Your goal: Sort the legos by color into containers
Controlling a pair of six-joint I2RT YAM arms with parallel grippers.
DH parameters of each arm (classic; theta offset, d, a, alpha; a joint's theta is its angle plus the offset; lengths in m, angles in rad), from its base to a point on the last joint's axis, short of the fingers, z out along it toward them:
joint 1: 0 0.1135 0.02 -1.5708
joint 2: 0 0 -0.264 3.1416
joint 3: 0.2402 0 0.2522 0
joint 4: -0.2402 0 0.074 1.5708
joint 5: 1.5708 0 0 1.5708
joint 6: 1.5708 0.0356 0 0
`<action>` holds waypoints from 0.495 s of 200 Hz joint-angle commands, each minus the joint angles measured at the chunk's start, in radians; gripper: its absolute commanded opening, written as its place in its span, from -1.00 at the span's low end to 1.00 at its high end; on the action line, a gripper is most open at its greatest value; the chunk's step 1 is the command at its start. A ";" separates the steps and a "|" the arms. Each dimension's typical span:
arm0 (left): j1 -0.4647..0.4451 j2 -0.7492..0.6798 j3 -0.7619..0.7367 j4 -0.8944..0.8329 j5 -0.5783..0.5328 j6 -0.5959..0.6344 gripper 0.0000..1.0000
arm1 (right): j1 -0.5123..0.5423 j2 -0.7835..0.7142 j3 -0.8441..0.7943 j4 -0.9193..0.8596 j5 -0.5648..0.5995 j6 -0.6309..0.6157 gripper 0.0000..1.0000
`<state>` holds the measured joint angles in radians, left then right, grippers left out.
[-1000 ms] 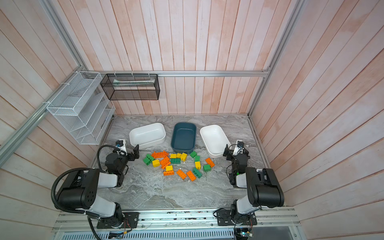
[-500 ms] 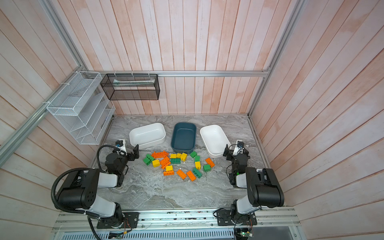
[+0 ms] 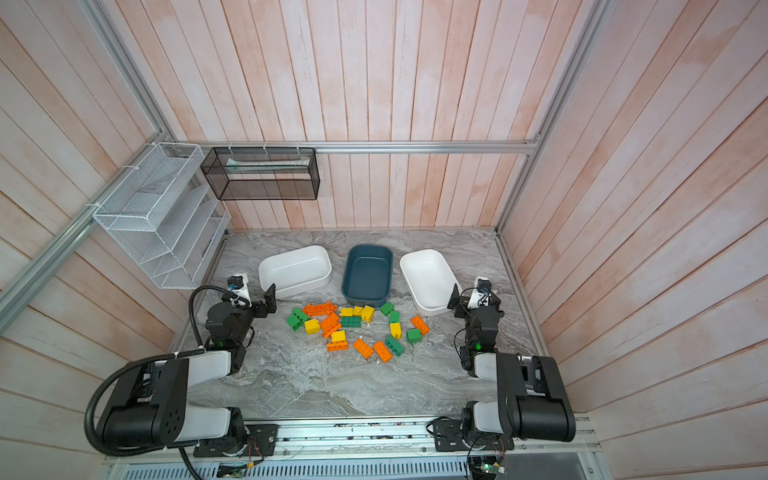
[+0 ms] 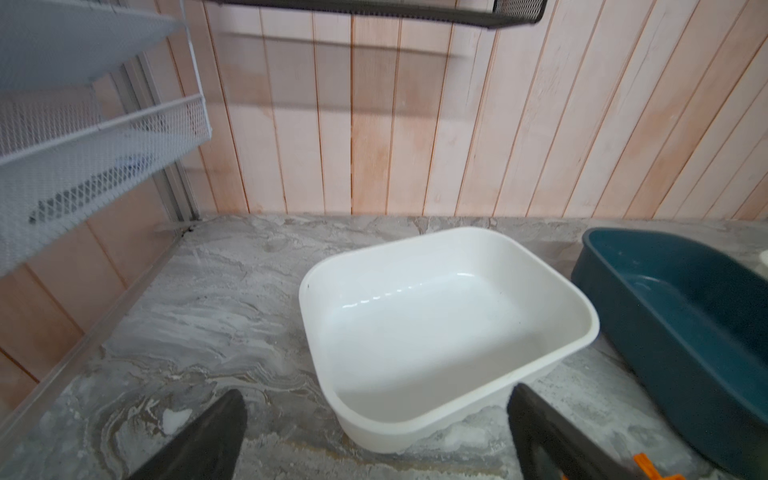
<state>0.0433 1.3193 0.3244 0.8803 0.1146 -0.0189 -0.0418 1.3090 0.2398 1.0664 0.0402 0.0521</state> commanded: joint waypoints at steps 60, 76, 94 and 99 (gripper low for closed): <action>-0.031 -0.285 0.305 -0.873 -0.084 -0.314 1.00 | 0.003 -0.318 0.169 -0.520 -0.392 0.002 0.96; -0.059 -0.290 0.353 -1.020 -0.063 -0.405 1.00 | 0.006 -0.343 0.235 -0.650 -0.482 -0.009 0.96; -0.109 -0.281 0.408 -1.186 -0.077 -0.492 0.99 | 0.016 -0.355 0.311 -0.794 -0.550 -0.037 0.96; -0.116 -0.278 0.420 -1.226 -0.078 -0.520 0.99 | 0.021 -0.354 0.331 -0.834 -0.564 -0.046 0.96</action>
<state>-0.0231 1.0340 0.6842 0.0235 0.0540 -0.3420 -0.0387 0.9737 0.4709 0.5167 -0.3527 0.0475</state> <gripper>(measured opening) 0.997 0.980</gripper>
